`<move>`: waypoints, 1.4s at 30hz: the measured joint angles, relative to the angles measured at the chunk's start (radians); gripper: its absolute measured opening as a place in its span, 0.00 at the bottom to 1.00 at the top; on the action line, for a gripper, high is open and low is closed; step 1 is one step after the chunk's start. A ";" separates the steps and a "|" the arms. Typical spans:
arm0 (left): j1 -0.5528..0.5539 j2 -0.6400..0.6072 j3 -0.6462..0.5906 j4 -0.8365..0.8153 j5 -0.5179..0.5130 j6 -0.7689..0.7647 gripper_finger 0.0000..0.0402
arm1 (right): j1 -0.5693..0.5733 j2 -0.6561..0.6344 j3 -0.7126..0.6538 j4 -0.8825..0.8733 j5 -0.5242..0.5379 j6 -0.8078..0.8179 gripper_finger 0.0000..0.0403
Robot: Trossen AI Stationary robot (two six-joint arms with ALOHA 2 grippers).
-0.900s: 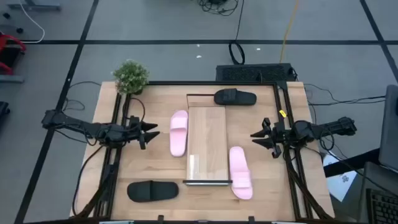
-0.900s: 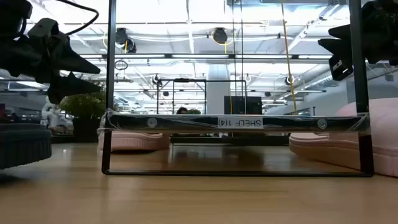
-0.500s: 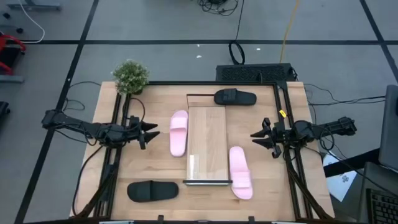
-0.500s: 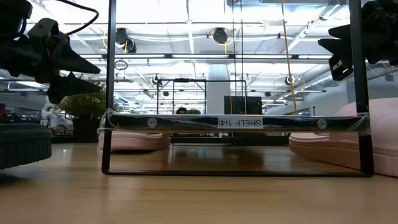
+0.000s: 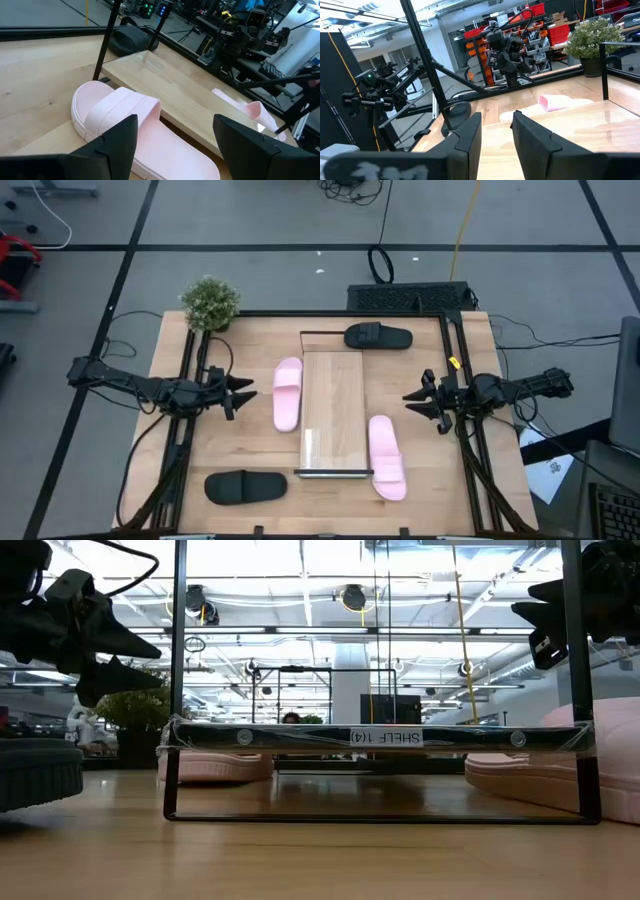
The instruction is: Pick and place slides into the shelf
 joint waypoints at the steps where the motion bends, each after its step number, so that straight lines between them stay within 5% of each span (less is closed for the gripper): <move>1: 0.000 0.000 0.000 0.000 0.000 0.000 0.64 | 0.000 0.000 0.000 0.000 0.000 0.000 0.25; 22: 0.000 0.000 0.000 0.000 0.000 0.000 0.64 | 0.000 0.000 0.000 0.008 0.047 -0.091 0.25; 28: 0.000 0.000 0.000 -0.001 0.000 0.000 0.64 | 0.000 0.000 0.000 0.167 0.071 0.136 0.25; 36: 0.000 0.000 0.000 0.000 0.000 0.000 0.64 | 0.000 0.000 -0.001 0.548 0.527 0.236 0.25; 42: 0.000 0.000 0.000 0.004 -0.025 0.000 0.64 | 0.000 0.000 -0.001 0.750 0.694 0.079 0.25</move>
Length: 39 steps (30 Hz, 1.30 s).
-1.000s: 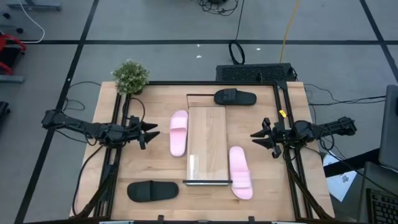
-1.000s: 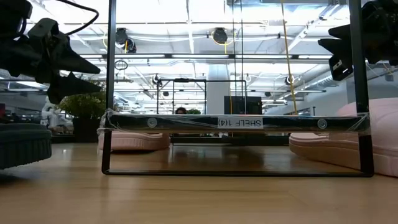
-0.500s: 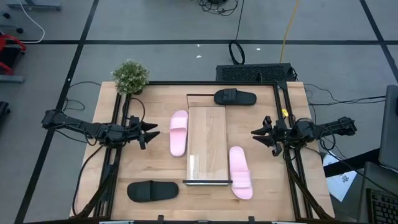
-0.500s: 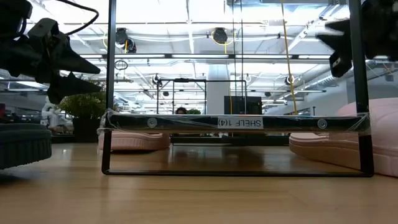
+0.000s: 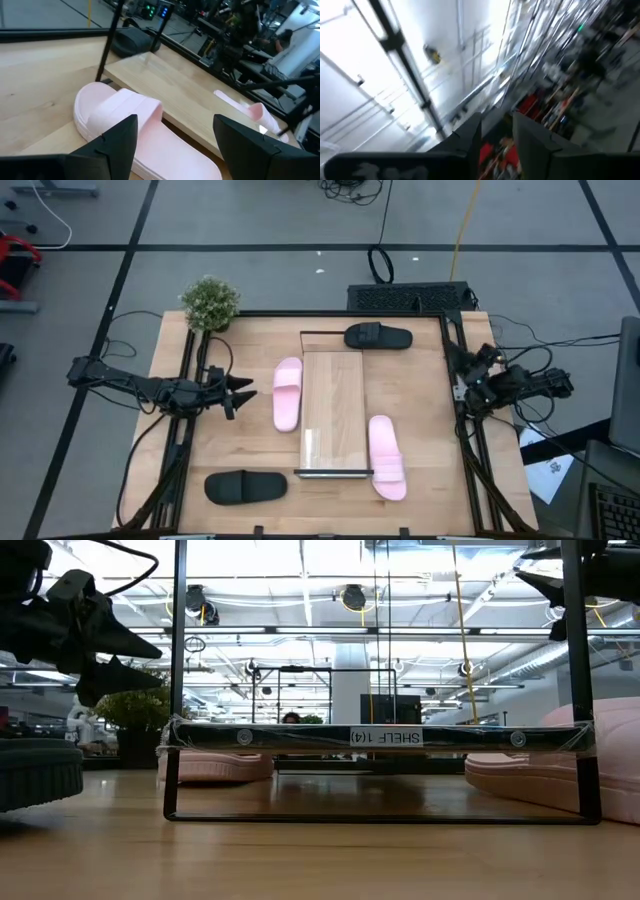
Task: Pick and place slides into the shelf
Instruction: Put the top pink slipper on the shelf
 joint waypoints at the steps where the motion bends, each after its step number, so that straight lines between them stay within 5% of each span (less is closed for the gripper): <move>1: 0.000 0.000 0.000 0.009 -0.010 0.000 0.64 | 0.000 0.000 0.000 0.032 0.019 -0.022 0.25; 10: 0.010 0.000 0.000 0.370 -0.138 0.090 0.64 | 0.000 0.019 0.040 0.192 -0.179 -0.144 0.25; 16: 0.039 0.006 0.001 0.592 -0.034 0.108 0.64 | 0.000 0.086 0.151 0.210 -0.200 -0.288 0.25; 21: 0.039 0.081 0.018 0.599 0.149 0.064 0.64 | 0.000 0.174 0.245 0.202 -0.210 -0.407 0.25; 27: 0.034 0.257 0.152 0.602 0.154 0.075 0.64 | 0.000 0.287 0.353 0.200 -0.332 -0.518 0.25; 39: 0.026 0.374 0.314 0.609 0.156 0.077 0.64 | 0.000 0.389 0.418 0.198 -0.326 -0.648 0.25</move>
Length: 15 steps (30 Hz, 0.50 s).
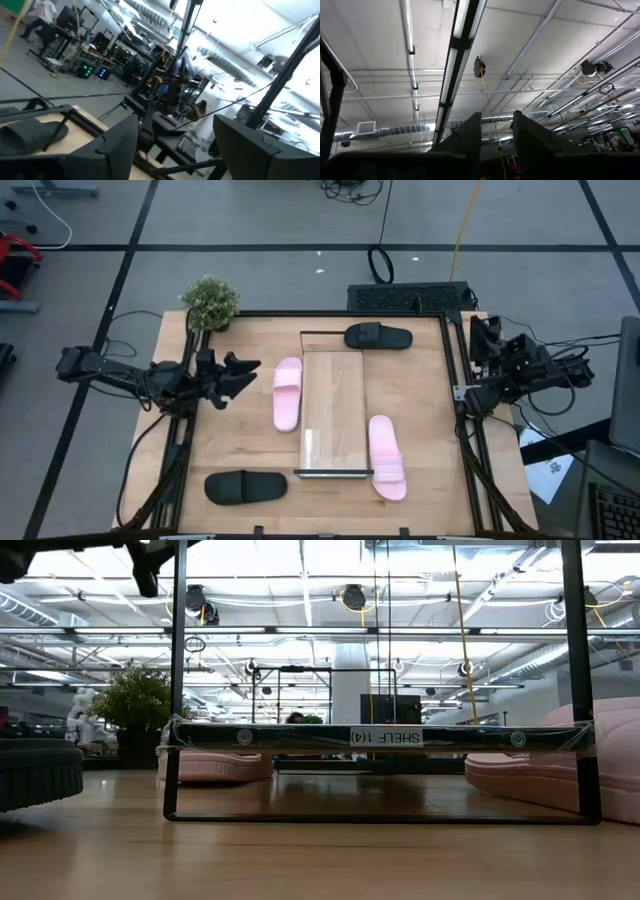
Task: Pick and place slides into the shelf
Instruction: Put the top pink slipper on the shelf
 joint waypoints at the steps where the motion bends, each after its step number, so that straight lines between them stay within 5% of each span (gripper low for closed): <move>1: -0.001 0.000 0.000 0.001 0.000 -0.010 0.64 | 0.000 -0.001 0.000 0.004 0.001 -0.004 0.25; 5: -0.001 0.000 0.000 0.001 -0.004 -0.022 0.64 | 0.000 -0.001 0.000 0.009 0.003 -0.040 0.25; 15: 0.016 0.008 0.000 -0.139 -0.211 -0.089 0.64 | 0.000 -0.001 0.000 0.018 0.032 -0.088 0.25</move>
